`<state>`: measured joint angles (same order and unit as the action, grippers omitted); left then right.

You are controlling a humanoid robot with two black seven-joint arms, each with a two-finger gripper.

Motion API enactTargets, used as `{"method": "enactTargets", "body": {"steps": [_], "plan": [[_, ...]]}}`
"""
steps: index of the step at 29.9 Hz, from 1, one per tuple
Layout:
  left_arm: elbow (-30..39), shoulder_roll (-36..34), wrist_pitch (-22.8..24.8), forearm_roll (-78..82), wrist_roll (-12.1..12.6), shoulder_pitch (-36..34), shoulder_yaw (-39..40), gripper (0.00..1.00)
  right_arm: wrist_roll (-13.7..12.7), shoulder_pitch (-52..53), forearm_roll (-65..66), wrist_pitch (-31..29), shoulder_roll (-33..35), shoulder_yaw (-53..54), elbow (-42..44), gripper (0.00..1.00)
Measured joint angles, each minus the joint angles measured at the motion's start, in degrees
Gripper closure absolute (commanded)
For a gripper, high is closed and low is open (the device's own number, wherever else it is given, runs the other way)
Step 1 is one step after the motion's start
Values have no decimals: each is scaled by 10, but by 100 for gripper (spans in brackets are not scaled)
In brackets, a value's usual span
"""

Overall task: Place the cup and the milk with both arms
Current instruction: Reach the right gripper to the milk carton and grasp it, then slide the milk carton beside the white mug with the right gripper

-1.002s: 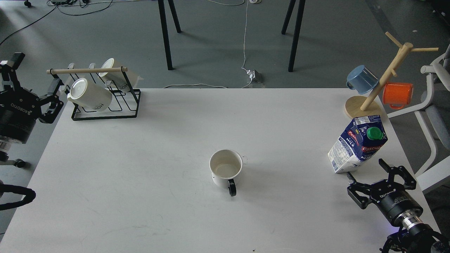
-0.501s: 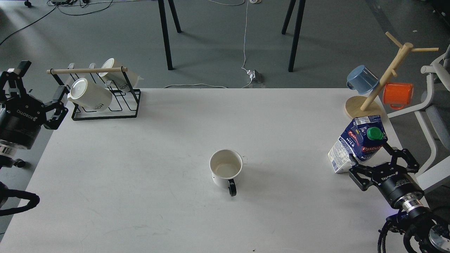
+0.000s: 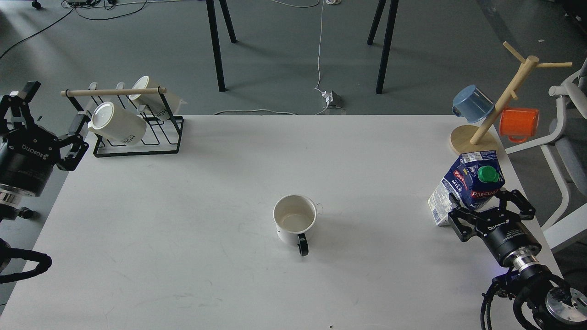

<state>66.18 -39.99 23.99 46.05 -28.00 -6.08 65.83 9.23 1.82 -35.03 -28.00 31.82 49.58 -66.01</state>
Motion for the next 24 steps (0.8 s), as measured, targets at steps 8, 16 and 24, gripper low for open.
{"method": "enactTargets", "body": {"steps": [8, 16, 24], "plan": [[-1, 0, 0, 0, 0, 2, 0, 2, 0, 1, 0, 0, 0, 0, -1, 50], [-2, 0, -15, -1, 0, 6, -2, 2, -5, 19, 7, 0, -6, -27, -79, 50], [-3, -3, -16, -1, 0, 16, -1, 2, -5, 36, 24, 0, -43, -57, -152, 50]]}}
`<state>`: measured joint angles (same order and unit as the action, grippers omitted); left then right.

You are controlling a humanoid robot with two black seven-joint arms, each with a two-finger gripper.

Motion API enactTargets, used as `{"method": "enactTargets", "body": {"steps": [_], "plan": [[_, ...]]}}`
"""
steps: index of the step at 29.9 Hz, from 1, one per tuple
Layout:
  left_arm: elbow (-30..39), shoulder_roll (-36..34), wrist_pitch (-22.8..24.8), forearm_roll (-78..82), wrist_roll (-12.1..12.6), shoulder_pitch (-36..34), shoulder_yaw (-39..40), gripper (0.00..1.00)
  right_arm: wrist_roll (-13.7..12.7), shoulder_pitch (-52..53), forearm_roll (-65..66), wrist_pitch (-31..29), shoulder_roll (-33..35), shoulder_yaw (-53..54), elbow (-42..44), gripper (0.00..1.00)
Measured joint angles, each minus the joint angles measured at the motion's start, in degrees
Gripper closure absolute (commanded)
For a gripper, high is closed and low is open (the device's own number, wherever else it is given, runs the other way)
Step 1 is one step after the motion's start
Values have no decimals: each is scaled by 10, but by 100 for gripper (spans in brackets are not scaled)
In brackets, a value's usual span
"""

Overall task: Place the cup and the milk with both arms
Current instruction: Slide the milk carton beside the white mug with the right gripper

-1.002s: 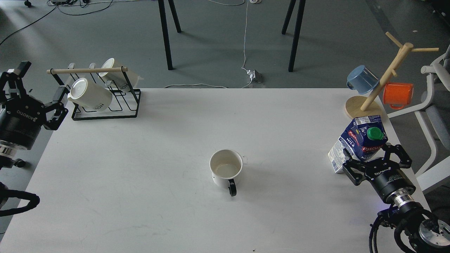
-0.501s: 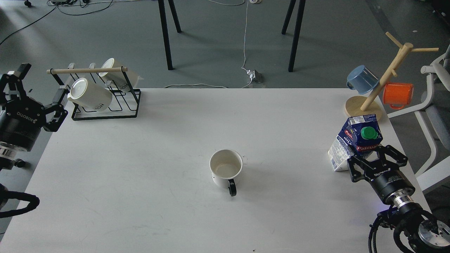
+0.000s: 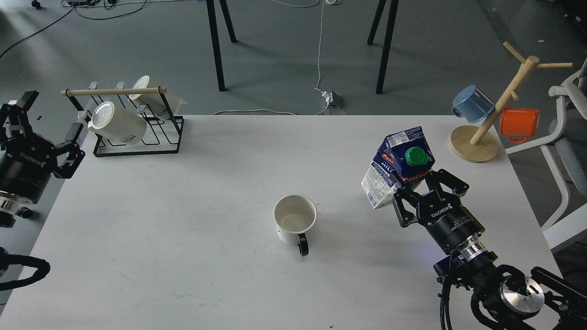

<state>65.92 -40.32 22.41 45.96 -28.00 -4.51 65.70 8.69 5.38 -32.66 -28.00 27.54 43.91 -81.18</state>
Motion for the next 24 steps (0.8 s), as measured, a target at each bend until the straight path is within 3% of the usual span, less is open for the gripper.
{"method": "enactTargets", "body": {"steps": [24], "plan": [[-1, 0, 0, 1, 0, 2, -2, 2, -1, -17, 63, 0, -61, -52, 38, 48]]}}
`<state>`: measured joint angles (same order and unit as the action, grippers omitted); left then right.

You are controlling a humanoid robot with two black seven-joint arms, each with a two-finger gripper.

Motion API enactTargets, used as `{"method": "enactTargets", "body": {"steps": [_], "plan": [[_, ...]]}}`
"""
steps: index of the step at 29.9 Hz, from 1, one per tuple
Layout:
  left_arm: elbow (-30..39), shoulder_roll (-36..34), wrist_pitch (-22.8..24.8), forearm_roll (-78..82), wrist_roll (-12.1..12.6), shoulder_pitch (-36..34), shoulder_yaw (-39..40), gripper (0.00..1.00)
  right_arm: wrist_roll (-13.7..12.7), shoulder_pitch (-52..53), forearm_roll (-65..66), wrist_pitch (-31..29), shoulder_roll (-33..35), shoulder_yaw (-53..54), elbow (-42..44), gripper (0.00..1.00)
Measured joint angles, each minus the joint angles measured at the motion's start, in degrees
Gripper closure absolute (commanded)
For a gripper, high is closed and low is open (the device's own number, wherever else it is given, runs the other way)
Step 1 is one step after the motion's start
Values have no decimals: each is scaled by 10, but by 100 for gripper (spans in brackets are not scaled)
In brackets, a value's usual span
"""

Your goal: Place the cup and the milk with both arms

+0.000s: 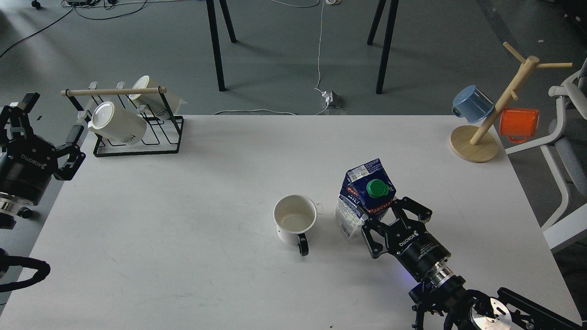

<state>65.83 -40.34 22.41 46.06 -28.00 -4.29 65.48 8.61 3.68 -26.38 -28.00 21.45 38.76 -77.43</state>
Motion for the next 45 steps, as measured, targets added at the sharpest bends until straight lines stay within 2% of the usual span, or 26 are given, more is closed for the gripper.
{"method": "enactTargets", "body": {"steps": [3, 11, 15, 19, 30, 37, 45], "plan": [[0, 0, 0, 0, 0, 1, 0, 2, 0, -1, 3, 0, -2, 0, 2, 46], [0, 0, 0, 0, 0, 2, 0, 2, -1, -1, 10, 0, -10, 0, 3, 33], [0, 0, 0, 0, 0, 5, 0, 2, -1, -3, 15, 0, -14, 0, 4, 23], [0, 0, 0, 0, 0, 8, 0, 2, -1, -8, 16, 0, -14, 0, 0, 4], [0, 0, 0, 0, 0, 9, 0, 2, -1, -42, 18, 0, 4, 4, -24, 3], [0, -1, 0, 0, 0, 9, 0, 2, -1, -82, 18, 0, 59, 10, -36, 3], [0, -1, -1, 0, 0, 9, 1, 2, 6, -150, 17, 0, 176, 28, -24, 3]]}}
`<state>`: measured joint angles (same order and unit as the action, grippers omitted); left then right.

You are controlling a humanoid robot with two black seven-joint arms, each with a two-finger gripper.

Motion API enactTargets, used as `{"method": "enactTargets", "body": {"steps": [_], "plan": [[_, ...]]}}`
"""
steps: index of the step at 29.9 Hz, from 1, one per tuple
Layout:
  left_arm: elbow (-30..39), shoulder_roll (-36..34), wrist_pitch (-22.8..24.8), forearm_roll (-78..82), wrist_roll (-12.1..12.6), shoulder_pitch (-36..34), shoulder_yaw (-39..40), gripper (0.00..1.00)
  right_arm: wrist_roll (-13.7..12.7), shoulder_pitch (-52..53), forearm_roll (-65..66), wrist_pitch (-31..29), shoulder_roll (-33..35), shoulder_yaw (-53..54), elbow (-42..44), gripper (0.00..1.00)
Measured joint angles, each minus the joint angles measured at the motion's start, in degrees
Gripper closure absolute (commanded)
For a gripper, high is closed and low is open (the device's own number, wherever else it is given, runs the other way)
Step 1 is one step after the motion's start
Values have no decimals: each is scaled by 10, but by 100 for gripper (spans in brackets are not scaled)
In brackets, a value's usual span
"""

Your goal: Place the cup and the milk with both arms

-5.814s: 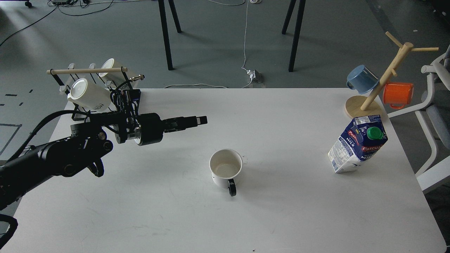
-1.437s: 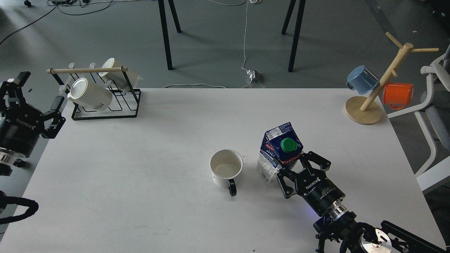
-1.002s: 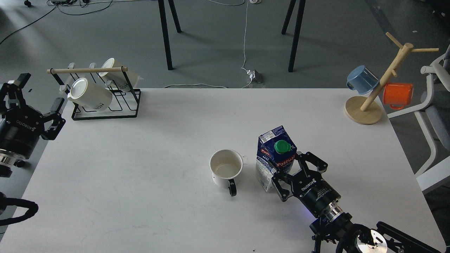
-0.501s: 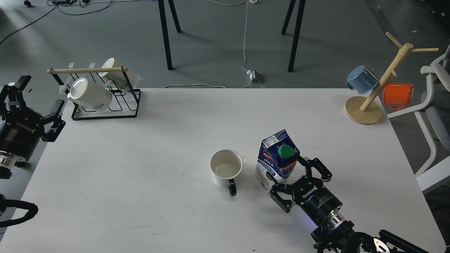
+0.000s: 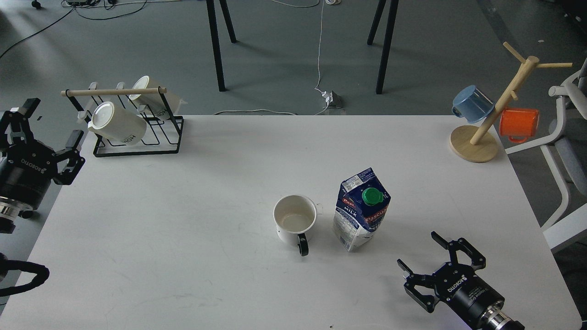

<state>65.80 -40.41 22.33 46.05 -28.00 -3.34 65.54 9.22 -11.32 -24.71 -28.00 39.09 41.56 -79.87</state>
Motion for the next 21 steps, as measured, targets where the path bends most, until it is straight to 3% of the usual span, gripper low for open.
{"method": "enactTargets", "body": {"steps": [7, 11, 21], "plan": [[0, 4, 0, -1, 0, 0, -1, 1, 35, -37, -10, 0, 57, 162, 39, 3], [0, 4, 1, -1, 0, 1, -1, 1, 40, 7, -9, 0, 67, 240, 62, 3], [7, 21, 0, -1, 0, -2, 0, 1, 39, 216, -3, 0, 70, 196, 175, 2]]}}
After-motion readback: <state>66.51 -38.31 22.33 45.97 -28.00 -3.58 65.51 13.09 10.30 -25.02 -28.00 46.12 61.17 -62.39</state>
